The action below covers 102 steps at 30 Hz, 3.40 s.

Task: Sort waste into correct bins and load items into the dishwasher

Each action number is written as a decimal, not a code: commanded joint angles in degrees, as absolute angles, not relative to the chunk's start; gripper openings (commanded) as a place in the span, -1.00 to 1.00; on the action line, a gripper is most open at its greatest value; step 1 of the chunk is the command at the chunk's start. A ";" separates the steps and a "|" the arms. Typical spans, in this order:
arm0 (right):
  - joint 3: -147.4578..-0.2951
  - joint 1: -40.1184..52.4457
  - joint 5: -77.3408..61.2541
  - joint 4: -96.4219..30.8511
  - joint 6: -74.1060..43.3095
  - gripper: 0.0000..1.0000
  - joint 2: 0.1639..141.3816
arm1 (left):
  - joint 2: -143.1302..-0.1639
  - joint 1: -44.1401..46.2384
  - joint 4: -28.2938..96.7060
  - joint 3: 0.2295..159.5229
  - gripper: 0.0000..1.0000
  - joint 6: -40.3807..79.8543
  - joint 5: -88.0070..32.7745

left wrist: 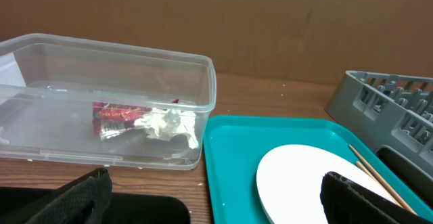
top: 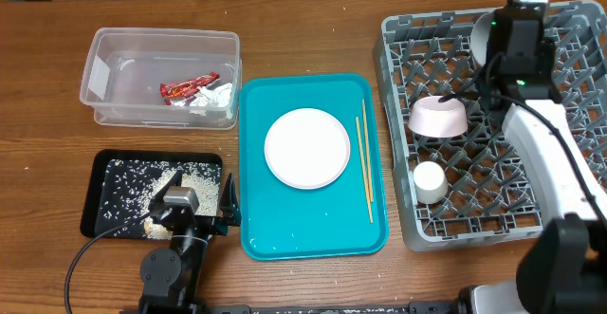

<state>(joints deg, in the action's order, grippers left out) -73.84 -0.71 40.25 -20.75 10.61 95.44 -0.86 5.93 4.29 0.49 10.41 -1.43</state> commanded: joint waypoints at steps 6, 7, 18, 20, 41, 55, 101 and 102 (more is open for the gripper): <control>-74.22 -0.38 43.90 -23.46 7.42 -0.92 99.83 | -0.27 6.13 4.40 0.27 1.00 10.74 -1.30; -74.22 -0.38 43.83 -24.45 6.15 -0.92 99.96 | -0.27 6.13 4.40 0.27 1.00 10.74 -1.30; -72.69 1.06 43.48 -27.83 4.25 -0.92 100.09 | -0.27 6.13 4.38 0.27 1.00 10.74 -1.30; -72.69 2.02 43.48 -27.99 4.25 -0.92 100.09 | -0.27 6.13 4.38 0.27 1.00 10.74 -1.30; -72.82 6.72 44.25 -13.30 16.99 -0.92 102.08 | -0.27 6.13 4.40 0.27 1.00 10.74 -1.30; -72.79 7.44 43.77 -3.27 26.24 -0.92 104.75 | -0.27 6.13 4.38 0.27 1.00 10.74 -1.30; -72.82 23.18 31.29 -31.51 -1.80 0.29 77.38 | -0.27 6.13 4.40 0.27 1.00 10.74 -1.30; -72.82 23.18 28.53 -32.97 -1.80 0.29 76.75 | -0.27 6.13 4.40 0.27 1.00 10.74 -1.30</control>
